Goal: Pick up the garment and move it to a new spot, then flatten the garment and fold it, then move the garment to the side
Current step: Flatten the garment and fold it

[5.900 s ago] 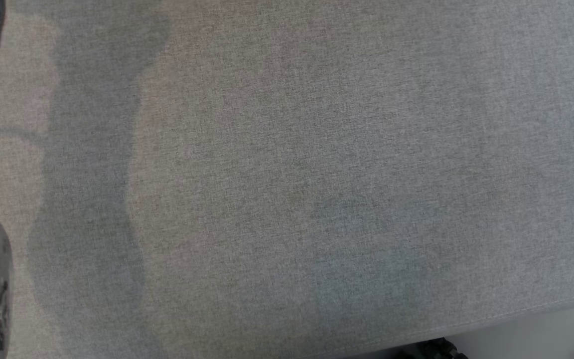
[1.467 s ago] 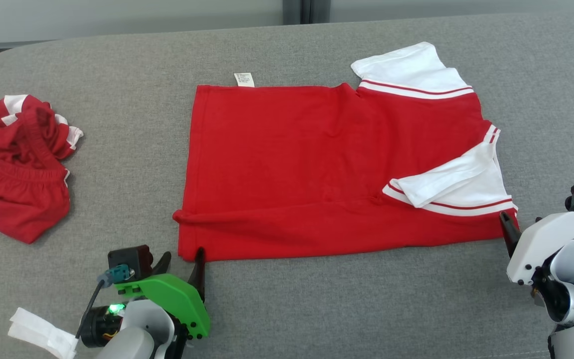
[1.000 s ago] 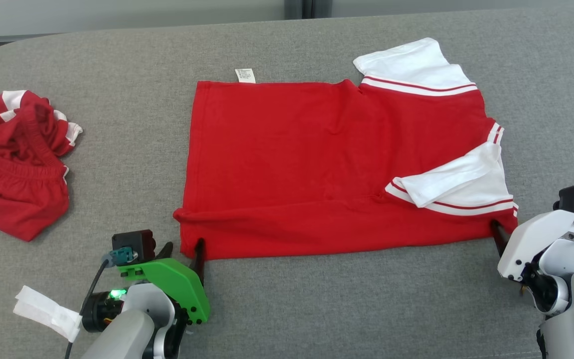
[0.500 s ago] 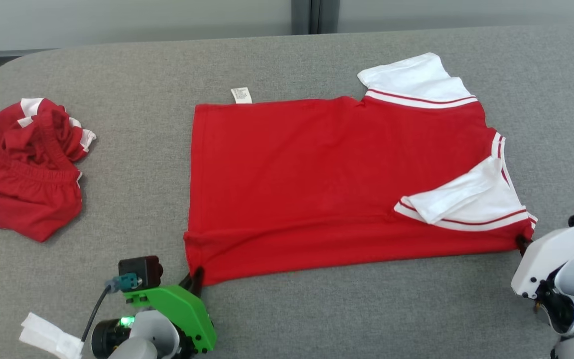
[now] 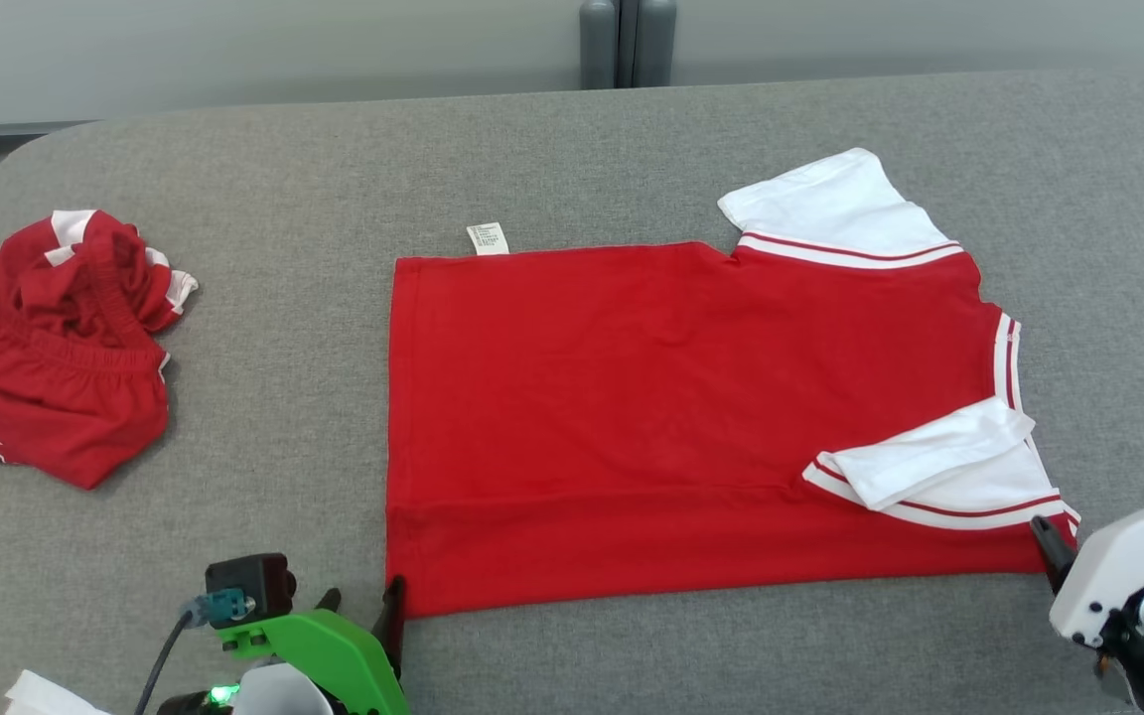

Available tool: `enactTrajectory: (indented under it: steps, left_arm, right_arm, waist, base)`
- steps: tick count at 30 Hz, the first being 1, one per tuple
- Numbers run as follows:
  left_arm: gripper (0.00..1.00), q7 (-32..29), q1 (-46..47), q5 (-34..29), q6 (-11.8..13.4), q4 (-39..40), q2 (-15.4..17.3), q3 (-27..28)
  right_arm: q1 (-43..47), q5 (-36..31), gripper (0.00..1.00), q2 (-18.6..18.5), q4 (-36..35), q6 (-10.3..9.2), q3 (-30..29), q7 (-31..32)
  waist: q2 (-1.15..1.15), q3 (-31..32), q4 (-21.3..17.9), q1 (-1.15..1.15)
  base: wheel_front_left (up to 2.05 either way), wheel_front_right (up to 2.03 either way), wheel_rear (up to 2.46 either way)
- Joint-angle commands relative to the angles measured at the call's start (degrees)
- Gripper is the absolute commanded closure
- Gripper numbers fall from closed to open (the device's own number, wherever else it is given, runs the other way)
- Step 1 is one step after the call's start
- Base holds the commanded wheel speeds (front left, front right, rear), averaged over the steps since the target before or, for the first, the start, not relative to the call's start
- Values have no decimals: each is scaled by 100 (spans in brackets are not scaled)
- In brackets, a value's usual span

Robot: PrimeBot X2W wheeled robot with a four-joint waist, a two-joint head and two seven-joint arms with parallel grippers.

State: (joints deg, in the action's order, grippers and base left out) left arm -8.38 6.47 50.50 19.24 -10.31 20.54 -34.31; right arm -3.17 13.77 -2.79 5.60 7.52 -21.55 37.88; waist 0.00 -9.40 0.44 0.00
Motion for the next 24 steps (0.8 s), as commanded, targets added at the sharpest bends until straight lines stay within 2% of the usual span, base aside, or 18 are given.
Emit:
enactTrajectory:
  steps: [1, 6, 10, 14, 17, 24]
  left_arm:
    - [0, -65, 14, 54, 47, 68, 118, 50]
    - [0, -251, 665, -109, -11, 304, 333, 136]
    - [0, -498, 1557, -285, -177, 83, 380, 133]
    - [0, -786, 2523, -307, -387, -426, 209, 90]
    - [0, -958, 3148, -311, -515, -916, 43, 64]
    - [0, -1203, 4255, -509, -775, -1889, -202, -135]
  right_arm:
    - [-205, -76, 0, -23, -134, -6, 38, -17]
    - [-947, -392, 0, -92, -509, -7, 353, 192]
    - [-1913, -258, 0, -299, -312, -6, 786, 412]
    - [-2981, -133, 0, -557, 363, -7, 1175, 373]
    - [-3740, -58, 0, -621, 988, -6, 1439, 139]
    - [-4933, -6, 0, -883, 2036, -6, 2052, -242]
  waist:
    - [0, -19, -8, 0]
    - [0, -173, -32, 0]
    - [0, -421, -65, 0]
    - [0, -739, -132, 0]
    - [0, -990, -192, 0]
    - [0, -1453, -259, 0]
  base:
    - [0, 0, 0]
    - [0, 0, 0]
    - [0, 0, 0]
    - [0, 0, 0]
    - [0, 0, 0]
    - [0, 0, 0]
